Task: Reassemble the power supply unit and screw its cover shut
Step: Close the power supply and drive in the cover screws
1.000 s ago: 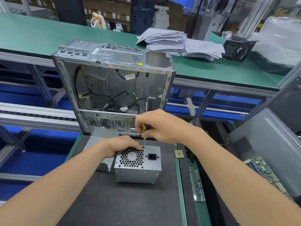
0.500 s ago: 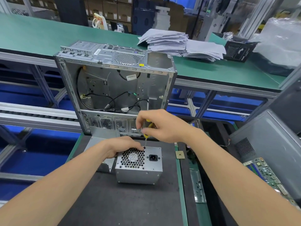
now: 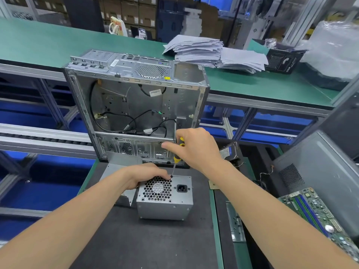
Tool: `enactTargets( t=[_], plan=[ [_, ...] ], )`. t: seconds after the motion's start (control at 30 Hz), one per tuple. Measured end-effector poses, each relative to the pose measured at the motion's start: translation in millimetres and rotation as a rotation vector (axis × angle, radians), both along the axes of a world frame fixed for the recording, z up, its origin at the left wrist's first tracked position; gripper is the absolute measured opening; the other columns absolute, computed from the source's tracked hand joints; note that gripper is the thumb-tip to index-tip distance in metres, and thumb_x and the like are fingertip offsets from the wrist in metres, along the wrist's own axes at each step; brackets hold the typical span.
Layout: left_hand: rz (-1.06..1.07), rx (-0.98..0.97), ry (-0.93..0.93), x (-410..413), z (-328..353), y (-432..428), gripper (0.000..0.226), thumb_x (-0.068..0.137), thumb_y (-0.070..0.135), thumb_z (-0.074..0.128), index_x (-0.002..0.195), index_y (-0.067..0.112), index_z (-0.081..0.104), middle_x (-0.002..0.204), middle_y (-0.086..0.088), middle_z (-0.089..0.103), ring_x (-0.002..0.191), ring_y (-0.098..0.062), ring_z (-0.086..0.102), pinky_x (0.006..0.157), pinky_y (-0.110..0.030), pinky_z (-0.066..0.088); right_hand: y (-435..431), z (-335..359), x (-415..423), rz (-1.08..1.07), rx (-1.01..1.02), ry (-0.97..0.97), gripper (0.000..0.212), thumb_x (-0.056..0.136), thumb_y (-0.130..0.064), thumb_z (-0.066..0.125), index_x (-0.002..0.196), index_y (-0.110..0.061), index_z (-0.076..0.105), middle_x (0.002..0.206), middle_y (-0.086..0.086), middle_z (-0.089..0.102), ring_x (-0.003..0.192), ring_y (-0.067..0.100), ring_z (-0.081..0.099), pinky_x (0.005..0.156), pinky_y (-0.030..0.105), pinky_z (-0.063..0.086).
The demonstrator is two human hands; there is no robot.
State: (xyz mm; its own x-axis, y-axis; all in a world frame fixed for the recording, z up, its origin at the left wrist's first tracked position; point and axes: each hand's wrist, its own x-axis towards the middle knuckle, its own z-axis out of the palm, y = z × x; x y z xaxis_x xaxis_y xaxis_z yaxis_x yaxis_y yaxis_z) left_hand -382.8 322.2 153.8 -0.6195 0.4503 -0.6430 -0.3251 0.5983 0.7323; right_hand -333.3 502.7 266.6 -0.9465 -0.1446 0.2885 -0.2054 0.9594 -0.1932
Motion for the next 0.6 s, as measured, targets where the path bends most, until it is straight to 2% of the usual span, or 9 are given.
enactTargets(
  t=[0.07, 0.1, 0.17, 0.2, 0.27, 0.33, 0.4, 0.47, 0.6],
  plan=[
    [-0.01, 0.02, 0.004, 0.1, 0.3, 0.0, 0.058, 0.057, 0.054, 0.083, 0.101, 0.018, 0.072, 0.125, -0.007, 0.068, 0.118, -0.028, 0.06, 0.11, -0.042, 0.042, 5.5, 8.6, 0.7, 0.233, -0.047, -0.105, 0.026, 0.095, -0.051, 0.068, 0.09, -0.026, 0.063, 0.091, -0.008, 0.06, 0.084, 0.013, 0.06, 0.073, 0.036, 0.053],
    [-0.014, 0.027, 0.01, -0.4, 0.0, -0.1, 0.059, 0.056, 0.055, 0.083, 0.101, 0.019, 0.072, 0.124, -0.006, 0.068, 0.116, -0.026, 0.059, 0.104, -0.039, 0.042, 8.7, 15.0, 2.0, 0.378, -0.052, -0.205, 0.013, 0.097, -0.039, 0.07, 0.101, -0.028, 0.063, 0.101, -0.012, 0.059, 0.09, 0.006, 0.059, 0.079, 0.031, 0.053],
    [-0.014, 0.024, 0.028, -1.1, -1.1, -0.1, 0.059, 0.058, 0.054, 0.083, 0.108, 0.025, 0.069, 0.129, 0.0, 0.063, 0.12, -0.023, 0.054, 0.099, -0.037, 0.04, 11.0, 23.6, 5.4, 0.578, -0.053, -0.414, 0.019, 0.097, -0.016, 0.067, 0.11, -0.029, 0.061, 0.105, -0.019, 0.06, 0.092, -0.003, 0.057, 0.077, 0.012, 0.044],
    [-0.017, 0.026, 0.035, -0.9, -1.4, 0.4, 0.06, 0.061, 0.052, 0.083, 0.114, 0.03, 0.066, 0.133, 0.004, 0.058, 0.125, -0.02, 0.05, 0.101, -0.037, 0.038, 10.4, 24.6, 6.8, 0.607, -0.053, -0.478, 0.022, 0.097, -0.011, 0.065, 0.109, -0.029, 0.061, 0.101, -0.021, 0.062, 0.089, -0.004, 0.057, 0.072, 0.01, 0.042],
    [-0.014, 0.047, 0.037, 0.4, -0.2, 1.4, 0.062, 0.06, 0.049, 0.083, 0.118, 0.034, 0.066, 0.135, 0.008, 0.057, 0.124, -0.015, 0.049, 0.102, -0.036, 0.037, 6.0, 23.7, 8.1, 0.581, -0.059, -0.485, 0.017, 0.096, -0.012, 0.067, 0.103, -0.027, 0.063, 0.09, -0.019, 0.066, 0.082, -0.001, 0.06, 0.068, 0.017, 0.046],
    [-0.001, 0.055, 0.023, 0.4, 0.2, 0.6, 0.058, 0.057, 0.05, 0.083, 0.111, 0.029, 0.073, 0.126, 0.005, 0.065, 0.116, -0.014, 0.056, 0.098, -0.035, 0.041, 1.9, 20.7, 6.4, 0.478, -0.115, -0.407, 0.011, 0.093, -0.024, 0.075, 0.097, -0.023, 0.065, 0.084, -0.012, 0.069, 0.077, 0.002, 0.063, 0.07, 0.031, 0.054],
    [-0.013, 0.053, -0.001, 0.4, 0.7, -0.8, 0.048, 0.062, 0.049, 0.084, 0.104, 0.027, 0.077, 0.121, 0.002, 0.07, 0.114, -0.017, 0.061, 0.106, -0.04, 0.045, 0.3, 15.8, 3.4, 0.324, -0.235, -0.323, 0.03, 0.089, -0.038, 0.081, 0.087, -0.018, 0.059, 0.077, -0.006, 0.067, 0.065, 0.003, 0.065, 0.061, 0.034, 0.054],
    [-0.003, 0.009, 0.009, -0.5, -0.1, -2.2, 0.06, 0.064, 0.05, 0.084, 0.116, 0.022, 0.073, 0.127, 0.0, 0.068, 0.122, -0.019, 0.06, 0.113, -0.044, 0.042, -1.4, 9.9, 1.7, 0.15, -0.359, -0.263, 0.044, 0.088, -0.045, 0.08, 0.078, -0.016, 0.049, 0.072, 0.001, 0.065, 0.06, 0.014, 0.07, 0.053, 0.035, 0.056],
    [0.019, -0.026, 0.024, 0.8, 0.7, -0.7, 0.072, 0.061, 0.054, 0.083, 0.122, 0.019, 0.066, 0.132, -0.002, 0.064, 0.126, -0.022, 0.057, 0.115, -0.045, 0.04, -0.8, -6.1, -1.7, -0.045, -0.36, -0.128, 0.053, 0.084, -0.054, 0.079, 0.063, -0.019, 0.045, 0.057, -0.003, 0.055, 0.063, 0.021, 0.061, 0.059, 0.039, 0.051]
  ],
)
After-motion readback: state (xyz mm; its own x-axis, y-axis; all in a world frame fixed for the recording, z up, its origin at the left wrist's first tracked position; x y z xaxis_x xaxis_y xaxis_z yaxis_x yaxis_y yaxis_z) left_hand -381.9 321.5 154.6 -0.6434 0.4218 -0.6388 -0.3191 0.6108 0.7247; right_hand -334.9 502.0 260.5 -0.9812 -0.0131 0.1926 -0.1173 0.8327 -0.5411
